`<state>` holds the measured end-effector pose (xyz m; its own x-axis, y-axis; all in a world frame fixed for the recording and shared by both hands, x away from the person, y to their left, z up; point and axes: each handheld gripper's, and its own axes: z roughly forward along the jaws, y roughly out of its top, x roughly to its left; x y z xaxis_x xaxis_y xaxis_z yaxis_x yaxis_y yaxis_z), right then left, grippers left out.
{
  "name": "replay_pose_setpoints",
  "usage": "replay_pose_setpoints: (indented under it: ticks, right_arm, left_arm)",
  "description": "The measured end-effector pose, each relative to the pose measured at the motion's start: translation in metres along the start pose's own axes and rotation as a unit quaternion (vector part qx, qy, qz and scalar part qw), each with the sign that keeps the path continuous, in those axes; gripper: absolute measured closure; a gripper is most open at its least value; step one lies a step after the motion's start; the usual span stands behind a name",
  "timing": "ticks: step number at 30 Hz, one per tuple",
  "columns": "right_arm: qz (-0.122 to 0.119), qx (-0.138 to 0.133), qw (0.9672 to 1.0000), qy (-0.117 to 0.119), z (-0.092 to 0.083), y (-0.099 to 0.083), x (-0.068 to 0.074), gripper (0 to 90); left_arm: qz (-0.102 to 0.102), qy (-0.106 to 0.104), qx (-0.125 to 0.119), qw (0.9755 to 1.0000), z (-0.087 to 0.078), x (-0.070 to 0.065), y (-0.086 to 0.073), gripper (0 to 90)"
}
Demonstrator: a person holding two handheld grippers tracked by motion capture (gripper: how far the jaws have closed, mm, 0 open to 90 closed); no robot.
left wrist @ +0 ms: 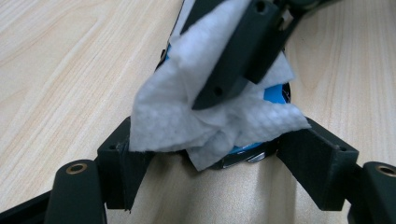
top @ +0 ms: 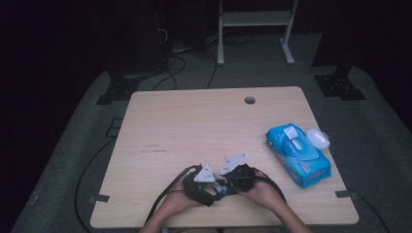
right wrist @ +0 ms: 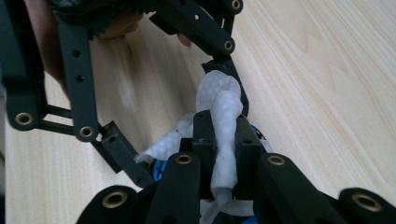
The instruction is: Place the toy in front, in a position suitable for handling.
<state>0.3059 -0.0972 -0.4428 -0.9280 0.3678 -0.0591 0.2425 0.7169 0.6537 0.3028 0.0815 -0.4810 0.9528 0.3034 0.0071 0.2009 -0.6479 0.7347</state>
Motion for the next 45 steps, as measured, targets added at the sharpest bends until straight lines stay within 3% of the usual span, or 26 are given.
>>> replay_pose_setpoints:
  ticks: [7,9,18,22,25,30,32,35,40,45]
  right_arm:
    - [0.009,0.0,0.999,-0.044,-0.014,-0.009,-0.013,82.5]
    - [0.023,-0.006,0.9989,-0.04,-0.016,-0.013,-0.016,82.5]
    - [0.007,-0.007,0.9988,-0.047,-0.008,-0.007,-0.008,82.5]
    - [-0.005,-0.01,0.9996,-0.024,0.002,-0.002,0.001,82.4]
    - [-0.007,-0.008,0.9997,-0.023,0.003,0.0,0.002,82.4]
    - [0.025,-0.014,0.9988,-0.039,-0.012,-0.011,-0.013,82.5]
    - [0.056,-0.022,0.9976,-0.034,-0.019,-0.019,-0.023,82.5]
    - [0.07,-0.027,0.9965,-0.037,-0.024,-0.026,-0.029,82.5]
    - [0.055,-0.029,0.9973,-0.038,-0.017,-0.02,-0.021,82.5]
    - [0.034,-0.025,0.9989,-0.022,-0.008,-0.008,-0.012,82.5]
  left_arm:
    - [0.004,-0.001,-0.003,1.0,-0.002,0.0,-0.001,30.2]
    - [0.002,-0.002,-0.002,1.0,-0.002,-0.001,-0.001,30.6]
    - [-0.004,0.007,0.002,1.0,0.005,-0.001,0.005,24.3]
    - [-0.006,0.006,0.001,1.0,0.005,-0.002,0.004,24.5]
    - [-0.006,0.007,0.001,1.0,0.004,-0.002,0.004,24.7]
    - [-0.005,0.006,0.0,1.0,0.004,-0.002,0.003,25.0]
    - [-0.002,0.005,-0.002,1.0,0.004,-0.001,0.003,25.9]
    - [-0.001,0.005,-0.005,1.0,0.004,-0.002,0.003,28.2]
    - [-0.006,0.012,0.002,0.9999,0.008,-0.002,0.006,20.5]
    - [-0.003,0.008,0.0,1.0,0.009,-0.001,0.007,21.1]
